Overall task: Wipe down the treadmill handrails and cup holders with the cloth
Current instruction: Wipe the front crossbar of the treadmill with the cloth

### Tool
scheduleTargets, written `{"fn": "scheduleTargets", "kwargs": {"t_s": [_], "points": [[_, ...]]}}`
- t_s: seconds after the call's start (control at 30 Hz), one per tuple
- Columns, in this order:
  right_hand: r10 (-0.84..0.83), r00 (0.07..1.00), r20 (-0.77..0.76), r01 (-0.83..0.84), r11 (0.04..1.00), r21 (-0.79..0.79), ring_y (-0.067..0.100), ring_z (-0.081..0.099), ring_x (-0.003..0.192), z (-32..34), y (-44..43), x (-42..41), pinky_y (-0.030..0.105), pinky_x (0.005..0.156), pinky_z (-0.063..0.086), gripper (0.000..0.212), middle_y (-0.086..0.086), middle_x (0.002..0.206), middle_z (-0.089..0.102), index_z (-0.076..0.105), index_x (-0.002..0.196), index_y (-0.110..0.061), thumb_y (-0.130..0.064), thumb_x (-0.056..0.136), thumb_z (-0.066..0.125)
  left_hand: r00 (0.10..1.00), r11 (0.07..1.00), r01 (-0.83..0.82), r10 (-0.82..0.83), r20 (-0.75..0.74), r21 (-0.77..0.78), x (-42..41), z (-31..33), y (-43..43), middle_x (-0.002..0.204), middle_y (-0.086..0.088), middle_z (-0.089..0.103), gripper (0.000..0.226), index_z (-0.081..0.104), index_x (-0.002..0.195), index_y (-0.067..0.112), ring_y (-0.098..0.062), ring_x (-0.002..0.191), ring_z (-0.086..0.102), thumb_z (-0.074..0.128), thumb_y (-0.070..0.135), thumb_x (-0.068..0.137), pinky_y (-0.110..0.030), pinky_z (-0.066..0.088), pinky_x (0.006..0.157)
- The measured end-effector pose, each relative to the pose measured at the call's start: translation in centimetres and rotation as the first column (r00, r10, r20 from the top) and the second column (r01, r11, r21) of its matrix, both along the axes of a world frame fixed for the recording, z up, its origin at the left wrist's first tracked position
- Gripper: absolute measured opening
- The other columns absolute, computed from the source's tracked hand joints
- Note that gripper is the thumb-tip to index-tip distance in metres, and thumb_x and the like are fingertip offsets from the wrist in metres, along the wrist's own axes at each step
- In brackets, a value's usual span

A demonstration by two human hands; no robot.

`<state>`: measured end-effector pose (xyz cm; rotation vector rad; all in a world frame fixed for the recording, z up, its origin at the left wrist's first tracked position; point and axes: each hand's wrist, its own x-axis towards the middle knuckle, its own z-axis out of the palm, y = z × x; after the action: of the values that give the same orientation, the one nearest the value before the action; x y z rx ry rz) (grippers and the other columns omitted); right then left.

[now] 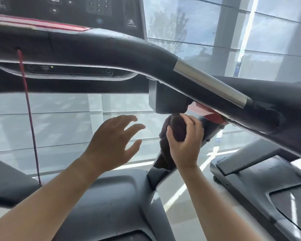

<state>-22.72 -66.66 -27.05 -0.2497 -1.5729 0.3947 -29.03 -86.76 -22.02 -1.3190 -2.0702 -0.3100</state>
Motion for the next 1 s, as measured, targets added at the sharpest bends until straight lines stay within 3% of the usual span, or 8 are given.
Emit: {"fn": "scheduleTargets", "kwargs": {"t_s": [0.2,0.33,0.53,0.73,0.87,1.0], "points": [[0.095,0.995,0.035,-0.096,0.995,0.016,0.022,0.052,0.11,-1.2,-2.7,2.5,0.028,0.102,0.04,0.04,0.008,0.115,0.058,0.058,0.116,-0.009,-0.026,0.081,0.067,0.999,0.999,0.03,-0.031,0.038,0.012,1.4,-0.7,-0.6,0.122,-0.005,0.059,0.041,0.06,0.117,0.02,-0.026,0.109,0.057,0.042,0.04,0.087,-0.036,0.046,0.088],[0.128,0.99,0.065,-0.128,0.992,-0.012,0.021,0.053,0.11,-2.6,-4.4,5.8,0.03,0.1,0.041,0.04,0.005,0.116,0.056,0.057,0.116,-0.012,-0.028,0.081,0.067,0.997,0.998,0.069,-0.069,0.04,-0.008,2.7,-0.9,-0.8,0.122,-0.004,0.059,0.039,0.061,0.116,0.021,-0.024,0.108,0.057,0.044,0.04,0.086,-0.035,0.047,0.089],[0.088,0.977,0.192,-0.06,0.987,-0.149,0.013,0.049,0.115,0.6,-7.9,11.9,0.026,0.102,0.037,0.043,-0.006,0.119,0.051,0.054,0.119,-0.018,-0.032,0.08,0.067,0.947,0.993,0.099,-0.073,0.312,-0.069,5.7,1.4,-2.2,0.124,0.001,0.057,0.04,0.059,0.118,0.026,-0.018,0.111,0.055,0.045,0.043,0.084,-0.031,0.042,0.092],[0.166,0.926,0.338,-0.045,0.939,-0.34,0.014,0.05,0.116,8.0,-12.9,17.5,0.024,0.101,0.037,0.049,-0.007,0.121,0.051,0.053,0.123,-0.026,-0.03,0.078,0.07,0.846,0.976,0.106,0.012,0.533,-0.19,10.1,7.6,-5.0,0.123,0.005,0.058,0.042,0.06,0.117,0.027,-0.016,0.115,0.054,0.043,0.044,0.083,-0.032,0.042,0.097],[0.197,0.903,0.383,-0.052,0.933,-0.356,0.018,0.051,0.113,16.2,-14.0,18.8,0.026,0.1,0.038,0.048,-0.006,0.121,0.051,0.051,0.124,-0.027,-0.03,0.079,0.069,0.811,0.958,0.148,0.025,0.585,-0.246,12.0,14.3,-5.5,0.121,0.004,0.06,0.04,0.061,0.116,0.027,-0.016,0.114,0.056,0.044,0.042,0.084,-0.034,0.046,0.094],[0.171,0.927,0.334,-0.049,0.938,-0.344,0.017,0.051,0.115,23.9,-12.4,18.1,0.029,0.1,0.037,0.044,-0.001,0.12,0.052,0.054,0.122,-0.017,-0.028,0.081,0.068,0.789,0.945,0.244,-0.065,0.611,-0.215,12.7,20.9,-4.9,0.119,-0.001,0.062,0.037,0.061,0.115,0.02,-0.02,0.112,0.058,0.057,0.034,0.081,-0.034,0.051,0.09]]}}
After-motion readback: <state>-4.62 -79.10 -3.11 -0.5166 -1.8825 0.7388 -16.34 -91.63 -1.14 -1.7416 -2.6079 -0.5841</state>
